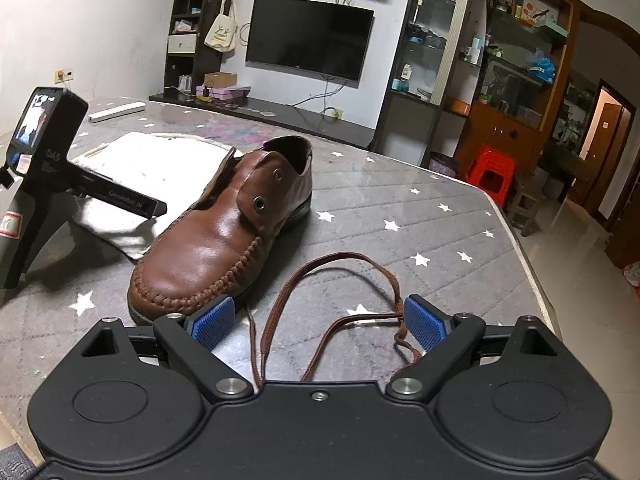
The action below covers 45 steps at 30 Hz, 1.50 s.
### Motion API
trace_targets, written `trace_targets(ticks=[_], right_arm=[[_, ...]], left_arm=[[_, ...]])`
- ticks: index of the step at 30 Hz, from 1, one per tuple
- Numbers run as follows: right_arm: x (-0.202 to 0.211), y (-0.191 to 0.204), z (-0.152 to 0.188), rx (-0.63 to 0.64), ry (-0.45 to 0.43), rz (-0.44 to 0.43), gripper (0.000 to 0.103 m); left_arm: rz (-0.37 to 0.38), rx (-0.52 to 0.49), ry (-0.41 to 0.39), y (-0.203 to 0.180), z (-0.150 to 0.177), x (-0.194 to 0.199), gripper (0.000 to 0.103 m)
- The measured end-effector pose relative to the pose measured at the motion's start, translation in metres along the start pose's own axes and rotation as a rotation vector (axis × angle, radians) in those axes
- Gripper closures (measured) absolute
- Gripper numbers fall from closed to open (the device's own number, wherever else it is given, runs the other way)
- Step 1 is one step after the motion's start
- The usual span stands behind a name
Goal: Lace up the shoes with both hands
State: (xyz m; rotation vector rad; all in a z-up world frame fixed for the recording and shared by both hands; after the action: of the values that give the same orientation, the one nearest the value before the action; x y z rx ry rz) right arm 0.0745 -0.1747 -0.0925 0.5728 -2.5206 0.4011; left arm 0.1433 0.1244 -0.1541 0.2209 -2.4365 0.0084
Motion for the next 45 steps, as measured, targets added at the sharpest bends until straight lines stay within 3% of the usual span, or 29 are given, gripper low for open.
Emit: trace_targets(ticks=[35, 37, 41, 43, 45], right_arm=[[-0.004, 0.01, 0.012, 0.224, 0.063, -0.115, 0.011], [-0.006, 0.018, 0.015, 0.238, 0.078, -0.15, 0.027], [-0.013, 0.034, 0.022, 0.251, 0.116, -0.213, 0.047], [-0.017, 0.039, 0.023, 0.265, 0.124, -0.225, 0.064], [-0.02, 0.042, 0.023, 0.268, 0.13, -0.229, 0.072]], left_arm=[[0.0, 0.0, 0.0, 0.0, 0.0, 0.0, 0.0], [0.0, 0.0, 0.0, 0.0, 0.0, 0.001, 0.0], [0.0, 0.0, 0.0, 0.0, 0.0, 0.0, 0.0], [0.0, 0.0, 0.0, 0.0, 0.0, 0.0, 0.0], [0.0, 0.0, 0.0, 0.0, 0.0, 0.0, 0.0]])
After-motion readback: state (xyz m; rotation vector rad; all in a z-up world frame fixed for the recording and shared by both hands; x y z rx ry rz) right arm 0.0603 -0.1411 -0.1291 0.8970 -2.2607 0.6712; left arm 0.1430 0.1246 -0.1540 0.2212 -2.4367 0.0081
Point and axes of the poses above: each gripper's, at about its wrist camera, not at the fingertips, and x roughly against the way its jaws point, y to its left, z to its underside, the point moved 10 cm from there along -x, roughly the way its jaws point, and after that the axes turned 3 degrees about -z, right-handed, at the moved point
